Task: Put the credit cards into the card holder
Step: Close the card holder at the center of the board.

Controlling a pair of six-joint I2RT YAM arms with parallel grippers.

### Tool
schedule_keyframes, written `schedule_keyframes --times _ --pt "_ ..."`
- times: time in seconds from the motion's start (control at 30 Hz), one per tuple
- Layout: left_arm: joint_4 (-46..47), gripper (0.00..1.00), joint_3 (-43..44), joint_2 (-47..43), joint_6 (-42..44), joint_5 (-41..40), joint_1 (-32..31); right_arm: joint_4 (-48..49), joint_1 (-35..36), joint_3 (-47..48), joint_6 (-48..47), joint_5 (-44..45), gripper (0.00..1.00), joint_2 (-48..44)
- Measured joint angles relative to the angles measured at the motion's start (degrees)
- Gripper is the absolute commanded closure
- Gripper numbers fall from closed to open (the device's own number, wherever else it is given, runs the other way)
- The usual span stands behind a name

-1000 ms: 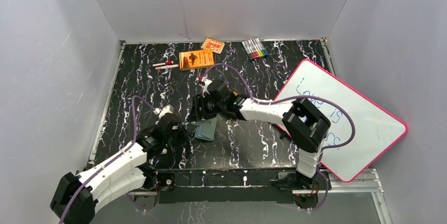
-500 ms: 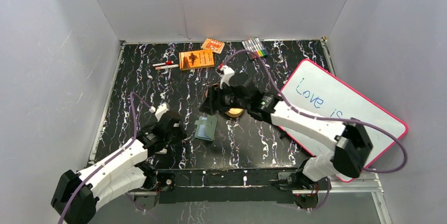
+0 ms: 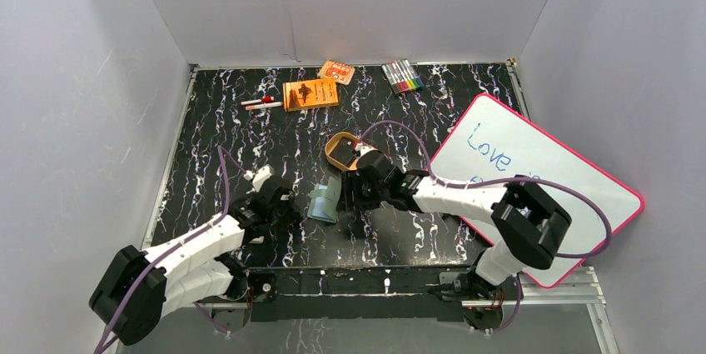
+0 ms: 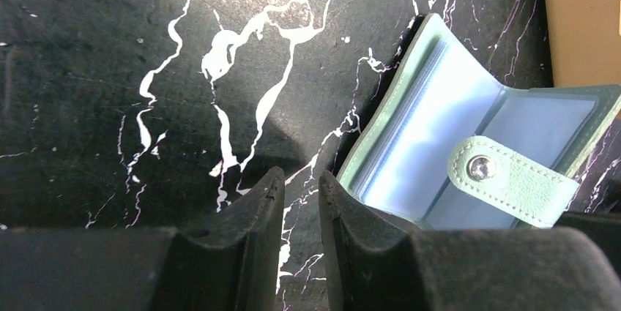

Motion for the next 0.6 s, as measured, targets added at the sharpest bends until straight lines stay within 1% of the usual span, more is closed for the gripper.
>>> schedule_keyframes --times 0.17,0.3,0.4,0.6 --pt "4.07 0.82 -1.42 1.53 0.24 2.21 0.44 2.01 0.13 0.76 2.91 3.85 0.41 4.37" --pt "9.42 0.86 -2.86 2.75 0.87 4.98 0.52 1.46 0.13 3.98 3.17 6.23 0.40 9.42" --pt "13.88 0.89 -3.26 5.14 1.57 8.09 0.68 0.85 0.13 6.34 3.13 6.84 0.40 12.39" --pt "20.17 0.92 -4.02 8.37 2.78 13.40 0.81 0.70 0.15 9.53 2.95 6.80 0.40 15.12"
